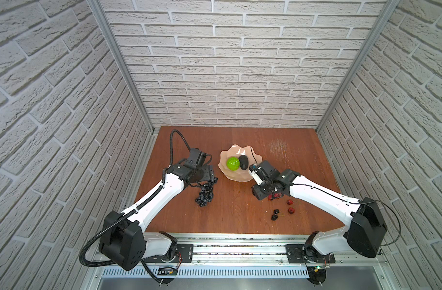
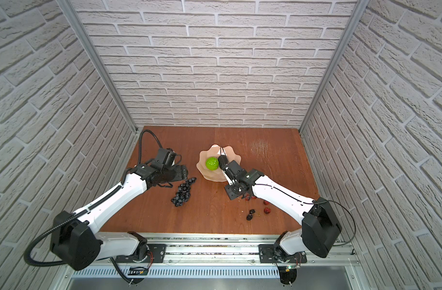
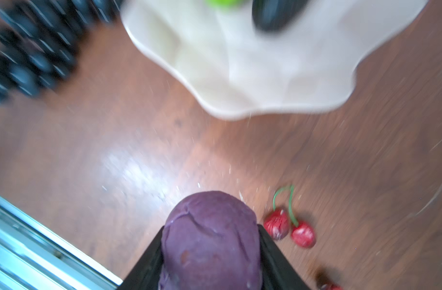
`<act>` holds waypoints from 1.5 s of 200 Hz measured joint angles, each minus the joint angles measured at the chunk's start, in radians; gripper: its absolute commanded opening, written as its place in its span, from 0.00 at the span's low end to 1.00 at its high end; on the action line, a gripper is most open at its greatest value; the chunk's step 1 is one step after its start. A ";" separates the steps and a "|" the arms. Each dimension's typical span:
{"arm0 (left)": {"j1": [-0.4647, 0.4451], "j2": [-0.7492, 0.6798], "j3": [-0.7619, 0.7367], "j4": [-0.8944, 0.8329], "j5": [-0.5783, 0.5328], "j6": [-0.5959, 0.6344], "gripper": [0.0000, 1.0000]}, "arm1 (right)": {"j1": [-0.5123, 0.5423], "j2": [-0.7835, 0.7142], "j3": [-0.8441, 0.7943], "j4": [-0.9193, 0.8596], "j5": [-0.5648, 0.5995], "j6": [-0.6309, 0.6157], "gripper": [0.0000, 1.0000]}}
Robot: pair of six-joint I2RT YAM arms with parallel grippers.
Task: Place and organize the fake fruits in the fruit bowl
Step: 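Lift the purple plum and carry it over the bowl with the right gripper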
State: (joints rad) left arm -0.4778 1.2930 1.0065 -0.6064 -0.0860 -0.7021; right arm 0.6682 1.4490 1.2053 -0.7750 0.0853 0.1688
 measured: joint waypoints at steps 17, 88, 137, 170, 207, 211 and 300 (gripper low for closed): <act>0.000 -0.002 -0.005 -0.001 0.000 0.001 0.87 | -0.023 0.051 0.125 -0.011 0.008 -0.033 0.42; 0.015 -0.074 -0.035 -0.023 -0.010 0.006 0.87 | -0.121 0.348 0.334 0.013 0.082 -0.149 0.43; 0.030 -0.076 -0.018 -0.063 -0.013 0.029 0.86 | -0.174 0.463 0.387 0.029 0.097 -0.182 0.43; 0.032 -0.077 0.000 -0.076 -0.020 0.036 0.86 | -0.180 0.498 0.390 0.051 0.089 -0.186 0.43; 0.032 -0.077 0.004 -0.098 -0.022 0.036 0.86 | -0.190 0.554 0.399 0.065 0.076 -0.188 0.44; 0.033 -0.077 0.005 -0.100 -0.022 0.036 0.86 | -0.191 0.560 0.400 0.067 0.075 -0.189 0.44; 0.033 -0.078 0.008 -0.127 -0.022 0.035 0.86 | -0.208 0.645 0.451 0.077 0.077 -0.203 0.51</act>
State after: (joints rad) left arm -0.4450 1.2148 1.0145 -0.7338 -0.1078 -0.6674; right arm 0.4606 2.0937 1.6562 -0.6979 0.1623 -0.0341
